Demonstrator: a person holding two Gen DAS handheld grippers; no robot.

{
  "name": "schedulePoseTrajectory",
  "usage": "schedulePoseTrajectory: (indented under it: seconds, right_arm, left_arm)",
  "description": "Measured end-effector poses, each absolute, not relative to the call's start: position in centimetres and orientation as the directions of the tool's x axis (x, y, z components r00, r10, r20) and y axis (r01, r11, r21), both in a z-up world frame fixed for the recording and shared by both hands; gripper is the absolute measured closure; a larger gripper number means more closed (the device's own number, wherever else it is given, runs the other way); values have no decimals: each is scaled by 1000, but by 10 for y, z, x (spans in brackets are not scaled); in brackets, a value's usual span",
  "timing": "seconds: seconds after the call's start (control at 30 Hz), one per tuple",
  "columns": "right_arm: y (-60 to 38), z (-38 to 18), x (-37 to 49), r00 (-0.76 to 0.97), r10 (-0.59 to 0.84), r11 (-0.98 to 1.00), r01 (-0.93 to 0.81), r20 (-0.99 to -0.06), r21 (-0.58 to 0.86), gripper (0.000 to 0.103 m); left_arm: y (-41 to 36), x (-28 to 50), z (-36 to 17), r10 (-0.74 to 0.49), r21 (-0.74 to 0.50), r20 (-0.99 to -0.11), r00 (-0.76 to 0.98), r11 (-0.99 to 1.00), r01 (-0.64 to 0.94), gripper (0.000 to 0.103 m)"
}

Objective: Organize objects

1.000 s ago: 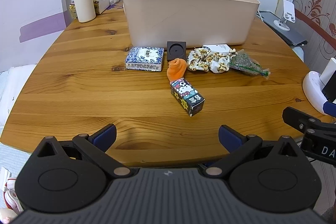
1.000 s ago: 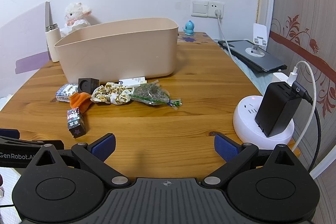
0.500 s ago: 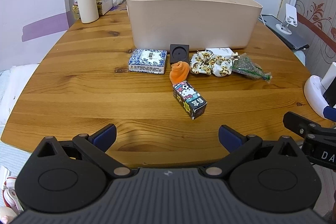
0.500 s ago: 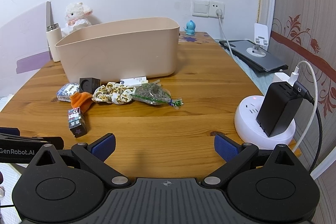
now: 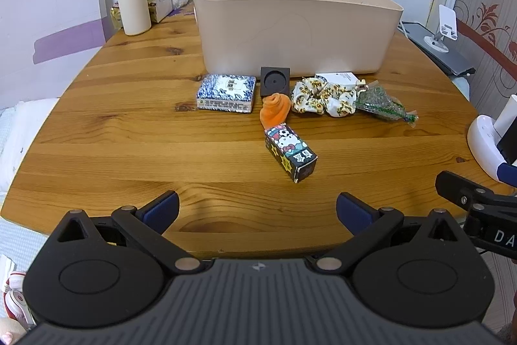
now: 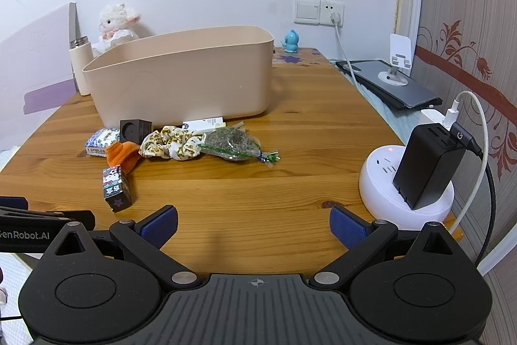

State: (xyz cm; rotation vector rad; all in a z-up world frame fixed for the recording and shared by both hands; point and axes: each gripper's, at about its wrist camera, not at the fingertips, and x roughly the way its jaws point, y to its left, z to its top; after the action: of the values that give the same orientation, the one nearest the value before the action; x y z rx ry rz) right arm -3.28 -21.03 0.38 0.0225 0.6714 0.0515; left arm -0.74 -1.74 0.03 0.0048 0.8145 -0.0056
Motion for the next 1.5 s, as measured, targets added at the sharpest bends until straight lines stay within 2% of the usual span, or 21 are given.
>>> schedulePoseTrajectory:
  seconds: [1.5]
  right_arm:
    - [-220,2,-11,778,55,998,-38,-626,41,1]
  left_arm:
    - [-22,14,-2,-5,-6,-750,662,1000,0,0]
